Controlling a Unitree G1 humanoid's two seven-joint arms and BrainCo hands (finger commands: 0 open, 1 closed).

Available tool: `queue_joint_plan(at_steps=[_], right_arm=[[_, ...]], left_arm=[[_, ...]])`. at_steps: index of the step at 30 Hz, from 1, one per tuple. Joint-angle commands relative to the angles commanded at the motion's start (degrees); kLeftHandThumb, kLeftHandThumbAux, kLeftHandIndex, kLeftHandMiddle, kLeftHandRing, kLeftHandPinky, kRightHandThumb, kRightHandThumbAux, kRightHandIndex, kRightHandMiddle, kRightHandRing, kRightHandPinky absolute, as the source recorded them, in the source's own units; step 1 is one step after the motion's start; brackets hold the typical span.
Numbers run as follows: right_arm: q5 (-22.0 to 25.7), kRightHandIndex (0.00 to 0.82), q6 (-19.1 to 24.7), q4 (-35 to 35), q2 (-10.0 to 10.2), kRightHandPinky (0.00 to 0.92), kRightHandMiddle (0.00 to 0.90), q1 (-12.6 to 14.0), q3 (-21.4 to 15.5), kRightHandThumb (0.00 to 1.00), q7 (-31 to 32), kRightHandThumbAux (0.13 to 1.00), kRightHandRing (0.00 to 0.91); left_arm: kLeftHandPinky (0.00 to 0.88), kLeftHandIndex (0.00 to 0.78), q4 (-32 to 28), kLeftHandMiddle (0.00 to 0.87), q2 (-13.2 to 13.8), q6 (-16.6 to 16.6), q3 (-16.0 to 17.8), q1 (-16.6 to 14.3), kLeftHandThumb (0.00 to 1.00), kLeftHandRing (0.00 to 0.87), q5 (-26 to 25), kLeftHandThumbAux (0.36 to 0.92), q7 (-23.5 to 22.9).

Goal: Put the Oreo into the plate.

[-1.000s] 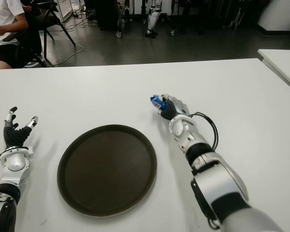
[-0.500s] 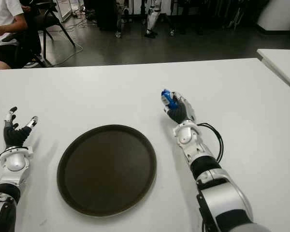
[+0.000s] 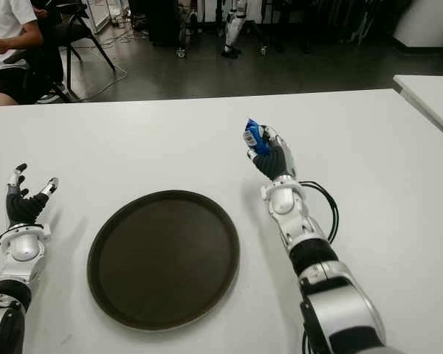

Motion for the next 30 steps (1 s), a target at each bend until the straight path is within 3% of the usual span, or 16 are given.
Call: queue_joint_plan(at_steps=[8, 12, 18, 24, 30], right_arm=[[0.64, 0.441, 0.63, -6.05, 0.39, 0.800, 0.806, 2.65, 0.01, 0.708, 3.13, 0.718, 0.800], [3.46, 0.441, 0.24, -7.61, 1.18, 0.795, 0.797, 3.44, -1.05, 0.706, 6.40, 0.718, 0.773], [11.43, 0.441, -0.31, -8.72, 3.40, 0.809, 0.808, 4.09, -4.08, 0.706, 14.55, 0.718, 0.796], [12.76, 0.441, -0.43, -8.73, 3.88, 0.811, 0.819, 4.12, -4.88, 0.708, 16.81, 0.716, 0.807], [15.37, 0.442, -0.25, -9.49, 5.83, 0.801, 0.817, 5.01, -4.94, 0.710, 20.93, 0.715, 0.810]], left_arm=[[0.004, 0.013, 0.04, 0.013, -0.10, -0.10, 0.66, 0.08, 0.000, 0.000, -0.57, 0.710, 0.10], [0.001, 0.013, -0.03, 0.015, -0.13, -0.23, 0.78, 0.05, 0.000, 0.000, -0.57, 0.720, 0.37], [0.000, 0.012, -0.20, 0.010, 0.10, -0.45, 0.26, 0.15, 0.000, 0.000, 0.00, 0.712, 0.09], [0.000, 0.013, -0.22, 0.008, 0.29, -0.43, -0.22, 0.23, 0.000, 0.000, 0.57, 0.696, 0.11], [0.000, 0.010, -0.19, 0.003, 0.45, -0.78, -0.49, 0.16, 0.000, 0.000, 0.73, 0.679, 0.08]])
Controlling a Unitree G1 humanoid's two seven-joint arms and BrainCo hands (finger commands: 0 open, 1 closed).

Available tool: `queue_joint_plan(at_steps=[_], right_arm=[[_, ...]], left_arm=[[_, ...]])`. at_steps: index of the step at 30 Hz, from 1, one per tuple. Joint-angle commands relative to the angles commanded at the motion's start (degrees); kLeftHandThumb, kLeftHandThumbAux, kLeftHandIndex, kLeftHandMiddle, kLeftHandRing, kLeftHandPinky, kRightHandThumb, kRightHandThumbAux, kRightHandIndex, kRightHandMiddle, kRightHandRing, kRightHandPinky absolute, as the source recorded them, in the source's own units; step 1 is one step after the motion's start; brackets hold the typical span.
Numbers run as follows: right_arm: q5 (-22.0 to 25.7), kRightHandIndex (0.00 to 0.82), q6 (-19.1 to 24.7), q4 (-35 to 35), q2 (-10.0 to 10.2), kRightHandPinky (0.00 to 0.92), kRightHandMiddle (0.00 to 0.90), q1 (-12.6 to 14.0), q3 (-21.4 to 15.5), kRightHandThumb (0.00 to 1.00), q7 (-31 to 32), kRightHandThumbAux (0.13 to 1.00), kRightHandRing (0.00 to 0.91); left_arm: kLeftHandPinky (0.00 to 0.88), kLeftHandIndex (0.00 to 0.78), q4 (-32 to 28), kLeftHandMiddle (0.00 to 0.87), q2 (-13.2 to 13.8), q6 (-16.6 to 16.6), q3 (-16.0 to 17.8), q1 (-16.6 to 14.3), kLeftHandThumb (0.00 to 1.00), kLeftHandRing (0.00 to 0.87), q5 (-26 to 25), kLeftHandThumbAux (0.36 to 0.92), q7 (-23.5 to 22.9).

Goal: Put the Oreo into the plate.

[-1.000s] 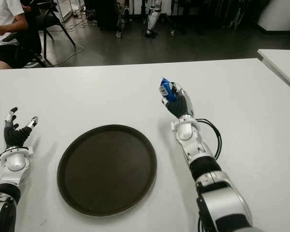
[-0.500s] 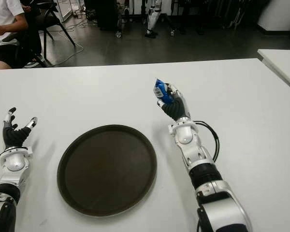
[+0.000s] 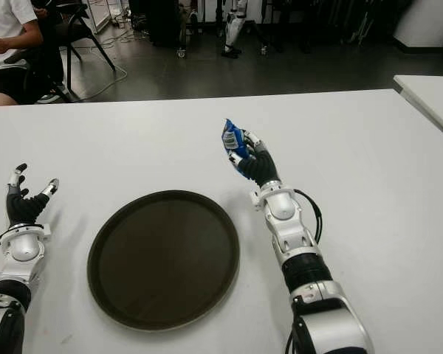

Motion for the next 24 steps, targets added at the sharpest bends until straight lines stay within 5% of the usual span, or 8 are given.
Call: queue_joint_plan(at_steps=[24], right_arm=[[0.68, 0.442, 3.34, -1.51, 4.69, 0.795, 0.803, 2.52, 2.60, 0.709, 7.01, 0.714, 0.790]], left_arm=[[0.000, 0.021, 0.12, 0.007, -0.38, 0.32, -0.19, -0.43, 0.000, 0.000, 0.26, 0.691, 1.12]])
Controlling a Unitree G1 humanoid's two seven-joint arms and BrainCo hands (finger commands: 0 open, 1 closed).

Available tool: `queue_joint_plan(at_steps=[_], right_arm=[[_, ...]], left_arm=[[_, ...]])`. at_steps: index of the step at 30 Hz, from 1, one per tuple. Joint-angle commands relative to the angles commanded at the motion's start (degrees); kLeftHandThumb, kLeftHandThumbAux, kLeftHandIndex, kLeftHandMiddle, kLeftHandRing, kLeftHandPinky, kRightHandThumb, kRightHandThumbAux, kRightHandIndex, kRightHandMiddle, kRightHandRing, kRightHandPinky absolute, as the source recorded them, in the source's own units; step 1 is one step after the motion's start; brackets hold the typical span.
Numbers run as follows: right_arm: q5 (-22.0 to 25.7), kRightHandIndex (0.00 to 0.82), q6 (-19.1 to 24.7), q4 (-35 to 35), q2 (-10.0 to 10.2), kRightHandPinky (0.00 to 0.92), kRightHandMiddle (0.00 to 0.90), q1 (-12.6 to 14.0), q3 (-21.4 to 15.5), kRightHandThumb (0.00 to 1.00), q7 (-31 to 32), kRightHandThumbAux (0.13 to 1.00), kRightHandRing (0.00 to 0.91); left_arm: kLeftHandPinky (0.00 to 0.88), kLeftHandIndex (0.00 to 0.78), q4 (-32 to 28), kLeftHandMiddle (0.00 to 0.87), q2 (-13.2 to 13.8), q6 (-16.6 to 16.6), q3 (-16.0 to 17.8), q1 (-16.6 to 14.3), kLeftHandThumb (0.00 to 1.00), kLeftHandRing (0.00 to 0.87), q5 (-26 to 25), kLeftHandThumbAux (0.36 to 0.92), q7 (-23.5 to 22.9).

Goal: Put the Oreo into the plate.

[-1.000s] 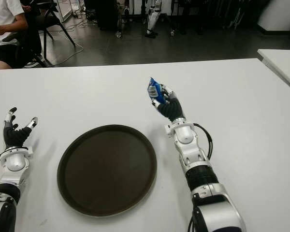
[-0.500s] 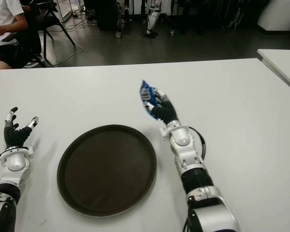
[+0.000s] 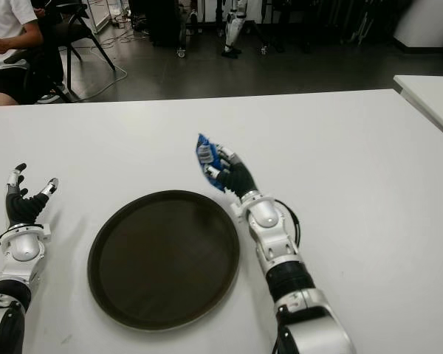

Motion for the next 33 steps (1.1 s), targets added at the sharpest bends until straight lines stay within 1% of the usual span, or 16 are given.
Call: queue_joint_plan(at_steps=[6, 8, 10, 13, 17, 21, 26, 28, 29, 31, 33], right_arm=[[0.78, 0.442, 0.23, -2.33, 0.49, 0.802, 0.806, 1.71, 0.66, 0.709, 3.12, 0.713, 0.801], [0.94, 0.442, 1.50, -7.72, 0.43, 0.804, 0.810, 4.32, 1.97, 0.709, 4.59, 0.713, 0.807], [0.95, 0.442, 2.40, -10.66, 0.37, 0.806, 0.813, 5.65, 2.73, 0.710, 5.33, 0.713, 0.809], [0.78, 0.442, 2.92, -12.38, 0.16, 0.806, 0.816, 6.28, 3.46, 0.710, 6.09, 0.712, 0.810], [0.89, 0.442, 3.83, -14.62, 0.13, 0.806, 0.817, 7.15, 4.34, 0.711, 6.85, 0.712, 0.811], [1.46, 0.442, 4.70, -15.99, -0.13, 0.797, 0.814, 7.75, 5.32, 0.711, 8.88, 0.712, 0.807], [2.31, 0.442, 7.99, -18.20, -0.28, 0.787, 0.813, 8.42, 6.67, 0.710, 11.53, 0.712, 0.805], [2.29, 0.441, 9.44, -19.19, 0.25, 0.785, 0.815, 8.97, 7.87, 0.709, 12.17, 0.713, 0.806], [1.79, 0.441, 9.89, -19.48, 1.03, 0.786, 0.815, 9.65, 9.32, 0.709, 12.17, 0.713, 0.806], [1.24, 0.441, 10.48, -19.90, 1.84, 0.793, 0.818, 10.46, 11.00, 0.709, 12.07, 0.713, 0.809], [0.98, 0.441, 10.97, -20.49, 1.21, 0.796, 0.819, 10.57, 11.88, 0.708, 12.76, 0.713, 0.811]], left_arm=[[0.004, 0.017, 0.29, 0.013, 0.14, 0.02, 0.23, 0.13, 0.000, 0.000, -0.33, 0.693, -0.23], [0.007, 0.017, 0.30, 0.017, -0.10, -0.13, 0.93, 0.32, 0.000, 0.000, -1.19, 0.699, -0.63], [0.006, 0.017, 0.32, 0.016, -0.17, -0.09, 1.26, 0.40, 0.000, 0.000, -1.61, 0.703, -0.90], [0.001, 0.016, 0.36, 0.011, -0.09, 0.44, 1.18, 0.34, 0.000, 0.000, -1.51, 0.704, -0.88], [0.000, 0.016, 0.16, 0.010, -0.20, 0.21, 0.89, 0.48, 0.000, 0.000, -1.10, 0.698, -0.32], [0.000, 0.021, -0.01, 0.013, -0.34, -0.12, 0.62, 0.46, 0.000, 0.000, -0.77, 0.680, -0.23], [0.000, 0.024, 0.10, 0.015, -0.09, 0.09, 0.72, 0.28, 0.000, 0.000, -0.91, 0.688, -0.86], [0.000, 0.023, 0.13, 0.016, -0.07, 0.11, 0.78, 0.25, 0.000, 0.000, -0.98, 0.702, -1.04], [0.000, 0.023, 0.14, 0.015, -0.07, 0.15, 0.83, 0.21, 0.000, 0.000, -1.06, 0.704, -1.23], [0.000, 0.019, 0.16, 0.013, -0.06, 0.20, 0.90, 0.16, 0.000, 0.000, -1.15, 0.712, -1.46], [0.000, 0.019, 0.18, 0.014, 0.08, 0.31, 0.84, 0.13, 0.000, 0.000, -1.06, 0.712, -1.64]])
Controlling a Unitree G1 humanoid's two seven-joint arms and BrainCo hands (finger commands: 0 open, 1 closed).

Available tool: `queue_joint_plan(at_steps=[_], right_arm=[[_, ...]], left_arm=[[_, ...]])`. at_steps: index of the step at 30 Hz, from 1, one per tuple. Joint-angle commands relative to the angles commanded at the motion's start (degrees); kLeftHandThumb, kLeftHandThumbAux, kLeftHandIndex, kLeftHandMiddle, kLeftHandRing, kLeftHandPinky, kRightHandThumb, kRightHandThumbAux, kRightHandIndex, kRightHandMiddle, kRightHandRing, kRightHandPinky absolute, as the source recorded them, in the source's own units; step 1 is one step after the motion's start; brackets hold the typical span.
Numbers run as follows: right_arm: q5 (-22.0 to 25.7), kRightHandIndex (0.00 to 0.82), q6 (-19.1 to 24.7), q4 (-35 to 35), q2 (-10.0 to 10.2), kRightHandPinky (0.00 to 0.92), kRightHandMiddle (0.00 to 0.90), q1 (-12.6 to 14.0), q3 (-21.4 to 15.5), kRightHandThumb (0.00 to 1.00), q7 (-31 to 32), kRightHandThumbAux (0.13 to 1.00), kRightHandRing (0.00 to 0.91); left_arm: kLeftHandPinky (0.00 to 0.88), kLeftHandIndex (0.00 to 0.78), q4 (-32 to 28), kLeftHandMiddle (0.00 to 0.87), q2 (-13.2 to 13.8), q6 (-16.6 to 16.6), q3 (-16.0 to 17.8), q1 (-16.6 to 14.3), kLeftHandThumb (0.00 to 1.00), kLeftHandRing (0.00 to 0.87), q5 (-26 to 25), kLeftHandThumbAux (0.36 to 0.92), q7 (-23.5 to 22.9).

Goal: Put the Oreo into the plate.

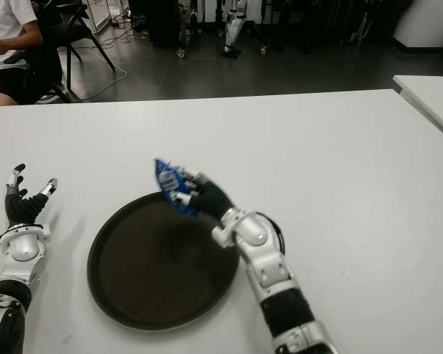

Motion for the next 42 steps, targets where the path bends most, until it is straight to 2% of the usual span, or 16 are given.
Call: queue_joint_plan(at_steps=[5, 14, 19, 23, 28, 33, 40, 42], right_arm=[[-1.91, 0.441, 0.76, -1.16, -1.41, 0.801, 0.817, -0.06, 1.51, 0.707, -0.30, 0.715, 0.811], [-3.62, 0.441, 2.59, -3.68, -2.55, 0.791, 0.810, 0.27, 2.39, 0.706, -1.03, 0.715, 0.803], [-4.62, 0.441, 2.06, -4.17, -3.13, 0.792, 0.809, 0.31, 2.86, 0.706, -1.94, 0.715, 0.804], [-9.09, 0.441, -1.61, -3.25, -4.56, 0.794, 0.815, -0.02, 4.61, 0.707, -4.30, 0.714, 0.808], [-11.80, 0.440, -3.90, -2.69, -4.97, 0.800, 0.822, 0.11, 5.74, 0.708, -6.13, 0.714, 0.815], [-16.46, 0.440, -8.61, -0.99, -5.66, 0.812, 0.836, -0.14, 7.56, 0.713, -9.95, 0.712, 0.827], [-27.22, 0.439, -20.41, 4.48, -7.16, 0.839, 0.858, -1.68, 10.33, 0.717, -22.20, 0.712, 0.852], [-28.91, 0.439, -22.26, 5.93, -7.25, 0.841, 0.861, -2.10, 10.62, 0.714, -24.41, 0.714, 0.857]], left_arm=[[0.000, 0.020, 0.02, 0.011, 0.19, 0.13, -0.34, 0.07, 0.000, 0.000, 0.45, 0.710, 0.01], [0.004, 0.015, -0.09, 0.011, -0.07, -0.24, 0.10, 0.43, 0.000, 0.000, -0.08, 0.684, 0.14], [0.000, 0.012, -0.24, 0.009, -0.21, -0.35, 0.03, 0.44, 0.000, 0.000, 0.00, 0.685, 0.23], [0.001, 0.013, -0.07, 0.010, -0.08, 0.07, 0.12, 0.24, 0.000, 0.000, -0.05, 0.689, 0.26], [0.003, 0.014, -0.05, 0.009, 0.02, 0.10, 0.03, 0.37, 0.000, 0.000, 0.11, 0.687, 0.42], [0.002, 0.017, 0.07, 0.011, 0.14, 0.41, -0.11, 0.36, 0.000, 0.000, 0.34, 0.700, 0.62], [0.012, 0.019, 0.08, 0.021, -0.04, 0.23, 0.53, 0.48, 0.000, 0.006, -0.42, 0.715, 0.24], [0.012, 0.020, 0.07, 0.023, -0.07, 0.25, 0.61, 0.48, 0.000, 0.005, -0.48, 0.711, 0.24]])
